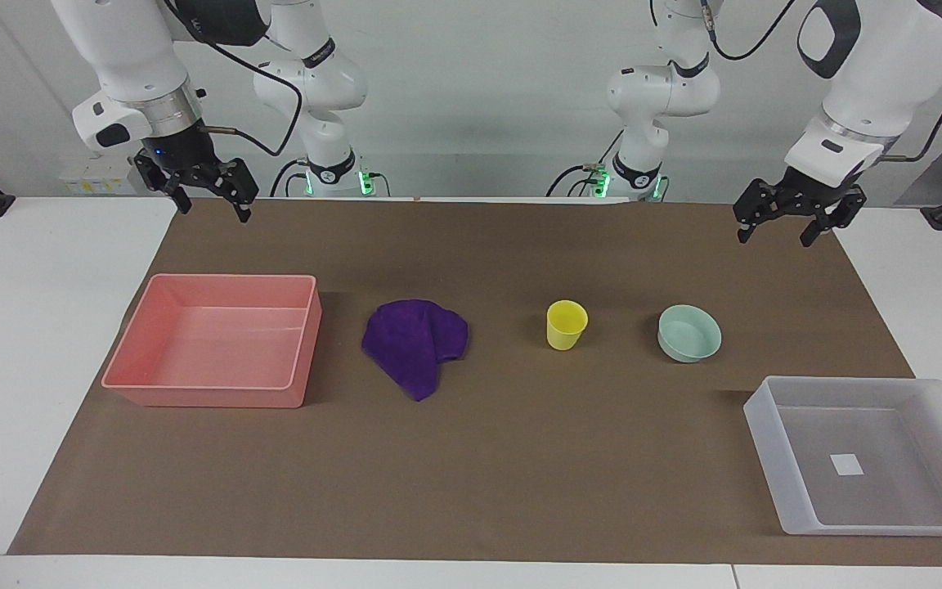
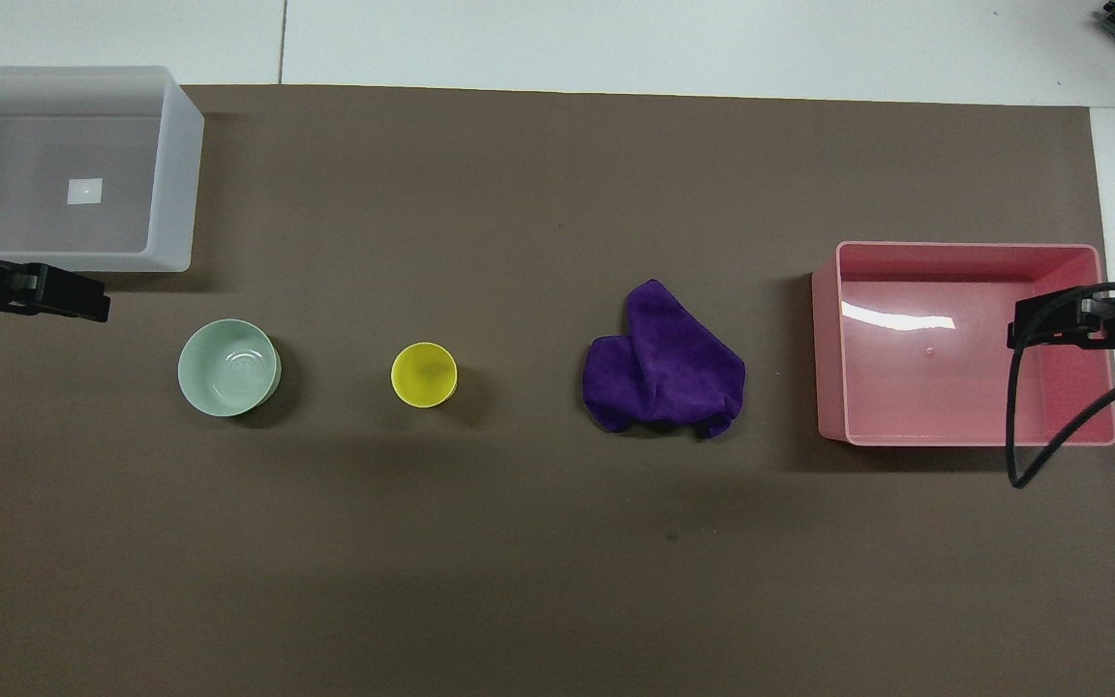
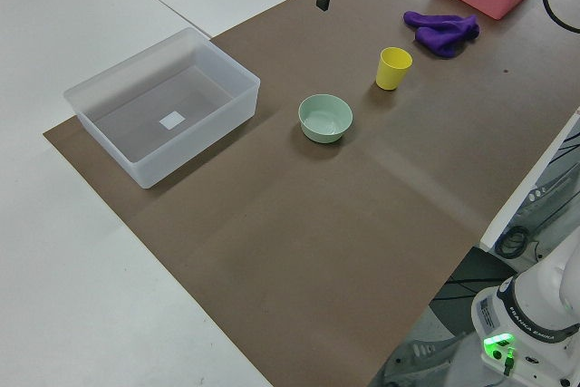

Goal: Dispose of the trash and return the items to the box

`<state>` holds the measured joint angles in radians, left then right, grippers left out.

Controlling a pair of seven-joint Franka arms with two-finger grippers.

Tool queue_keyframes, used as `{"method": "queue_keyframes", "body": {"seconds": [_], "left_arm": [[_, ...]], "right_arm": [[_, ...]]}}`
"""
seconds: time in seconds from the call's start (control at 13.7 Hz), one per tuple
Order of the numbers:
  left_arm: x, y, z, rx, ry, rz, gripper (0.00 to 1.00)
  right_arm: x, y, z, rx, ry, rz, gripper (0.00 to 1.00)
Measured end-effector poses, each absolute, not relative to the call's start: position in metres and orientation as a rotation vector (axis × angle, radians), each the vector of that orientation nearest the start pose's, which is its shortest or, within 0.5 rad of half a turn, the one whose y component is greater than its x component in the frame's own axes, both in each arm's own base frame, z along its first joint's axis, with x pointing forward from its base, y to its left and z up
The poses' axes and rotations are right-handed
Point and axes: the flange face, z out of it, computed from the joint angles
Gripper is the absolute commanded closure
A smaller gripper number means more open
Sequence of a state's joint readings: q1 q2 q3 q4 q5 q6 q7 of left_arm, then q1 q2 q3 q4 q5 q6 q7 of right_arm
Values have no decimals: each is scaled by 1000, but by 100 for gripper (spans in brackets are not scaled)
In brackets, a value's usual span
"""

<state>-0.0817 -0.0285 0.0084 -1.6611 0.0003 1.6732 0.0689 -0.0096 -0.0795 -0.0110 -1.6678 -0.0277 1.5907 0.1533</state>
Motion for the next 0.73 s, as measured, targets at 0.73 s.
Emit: {"method": "queue_keyframes", "body": {"seconds": [0.73], "left_arm": [[539,-39,449,-3132,221,-109,0]], "right_arm": [[531,-14,624,-3156,274,-7,0]]}}
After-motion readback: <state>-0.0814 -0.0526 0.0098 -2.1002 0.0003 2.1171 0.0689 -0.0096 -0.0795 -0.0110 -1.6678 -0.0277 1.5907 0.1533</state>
